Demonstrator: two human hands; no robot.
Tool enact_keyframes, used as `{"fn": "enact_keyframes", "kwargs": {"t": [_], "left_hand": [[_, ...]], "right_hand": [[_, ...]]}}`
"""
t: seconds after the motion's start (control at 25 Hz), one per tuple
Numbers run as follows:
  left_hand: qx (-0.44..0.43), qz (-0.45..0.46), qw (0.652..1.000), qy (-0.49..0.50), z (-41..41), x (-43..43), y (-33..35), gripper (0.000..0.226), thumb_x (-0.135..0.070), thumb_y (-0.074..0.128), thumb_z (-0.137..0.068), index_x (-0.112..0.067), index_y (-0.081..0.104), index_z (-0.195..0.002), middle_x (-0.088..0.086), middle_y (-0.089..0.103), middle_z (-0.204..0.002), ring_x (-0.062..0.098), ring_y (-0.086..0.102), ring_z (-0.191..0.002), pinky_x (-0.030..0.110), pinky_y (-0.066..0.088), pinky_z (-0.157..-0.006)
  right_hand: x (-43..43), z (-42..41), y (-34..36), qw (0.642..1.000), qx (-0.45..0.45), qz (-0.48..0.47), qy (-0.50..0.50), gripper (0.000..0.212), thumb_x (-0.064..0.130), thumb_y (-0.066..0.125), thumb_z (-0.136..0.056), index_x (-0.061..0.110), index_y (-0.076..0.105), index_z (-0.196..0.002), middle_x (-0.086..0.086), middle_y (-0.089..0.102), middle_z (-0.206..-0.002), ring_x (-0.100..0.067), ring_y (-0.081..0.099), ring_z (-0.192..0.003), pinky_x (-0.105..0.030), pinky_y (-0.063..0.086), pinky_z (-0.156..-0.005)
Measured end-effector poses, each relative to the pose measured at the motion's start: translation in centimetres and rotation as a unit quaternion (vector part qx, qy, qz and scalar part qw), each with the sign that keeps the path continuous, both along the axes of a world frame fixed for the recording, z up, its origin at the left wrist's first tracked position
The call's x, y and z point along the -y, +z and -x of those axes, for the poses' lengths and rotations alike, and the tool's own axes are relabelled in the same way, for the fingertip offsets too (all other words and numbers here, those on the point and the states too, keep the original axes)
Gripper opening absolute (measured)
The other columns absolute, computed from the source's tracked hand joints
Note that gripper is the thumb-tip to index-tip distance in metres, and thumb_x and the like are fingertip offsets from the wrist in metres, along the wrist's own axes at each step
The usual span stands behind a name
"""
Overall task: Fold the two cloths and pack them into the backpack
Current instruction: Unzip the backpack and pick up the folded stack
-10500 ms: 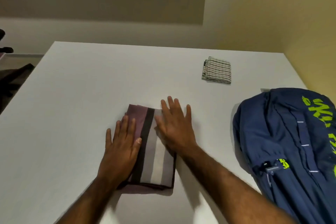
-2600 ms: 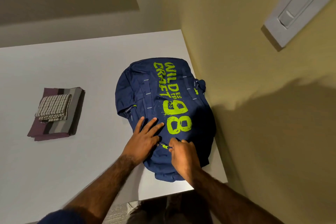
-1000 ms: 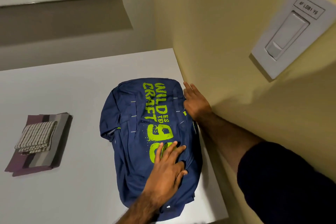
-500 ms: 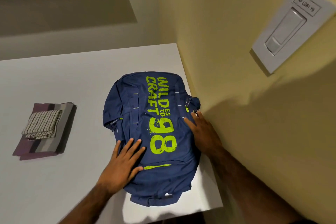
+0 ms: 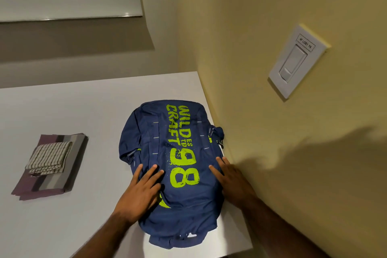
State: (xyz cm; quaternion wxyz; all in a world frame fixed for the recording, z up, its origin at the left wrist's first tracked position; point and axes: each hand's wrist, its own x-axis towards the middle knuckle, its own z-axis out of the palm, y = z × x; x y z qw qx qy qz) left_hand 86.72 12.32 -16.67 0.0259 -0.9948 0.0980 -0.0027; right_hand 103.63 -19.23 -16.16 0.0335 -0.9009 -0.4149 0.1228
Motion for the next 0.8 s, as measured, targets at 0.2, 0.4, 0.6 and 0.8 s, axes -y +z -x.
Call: {"fn": "enact_keyframes", "kwargs": {"t": [0.2,0.4,0.6,0.8], "left_hand": [[0.087,0.161,0.981,0.072,-1.2,-0.2,3.4,0.034,-0.036,0.036,-0.103,-0.020,0.066,-0.106,-0.002,0.069,-0.126,0.018,0.058,-0.129,0.041,0.011,-0.126],[0.100,0.286,0.942,0.144,-2.8,-2.1,7.5,0.040,-0.045,0.023,-0.109,-0.021,0.048,-0.088,-0.009,0.053,-0.080,0.026,0.062,-0.097,0.041,0.030,-0.119],[0.204,0.409,0.865,0.205,-4.1,-4.6,11.6,0.034,-0.048,0.031,-0.105,-0.023,0.052,-0.095,-0.010,0.053,-0.071,0.011,0.056,-0.066,0.038,0.043,-0.057],[0.239,0.398,0.829,0.312,-11.1,-8.2,12.7,0.026,-0.037,0.035,-0.109,-0.019,0.050,-0.099,-0.007,0.054,-0.069,0.012,0.054,-0.063,0.034,0.032,-0.055]], "right_hand": [[0.0,-0.2,0.2,0.999,-0.043,-0.019,-0.018,0.112,0.019,0.080,-0.042,0.020,0.041,-0.147,-0.014,0.051,-0.149,-0.034,0.053,-0.132,-0.039,0.057,-0.092],[-1.9,-1.9,1.6,0.985,0.033,-0.157,-0.057,0.068,0.009,0.041,-0.070,0.009,0.060,-0.135,-0.012,0.063,-0.138,-0.043,0.060,-0.125,-0.044,0.058,-0.086],[-5.9,-4.7,4.0,0.897,-0.134,-0.356,-0.226,0.034,0.015,0.047,-0.088,0.015,0.071,-0.111,0.003,0.073,-0.115,-0.021,0.064,-0.111,-0.039,0.050,-0.093],[-12.0,-9.6,6.7,0.853,-0.176,-0.405,-0.278,0.021,0.031,0.051,-0.101,0.014,0.051,-0.089,-0.001,0.055,-0.070,-0.023,0.053,-0.066,-0.043,0.044,-0.062]]}}
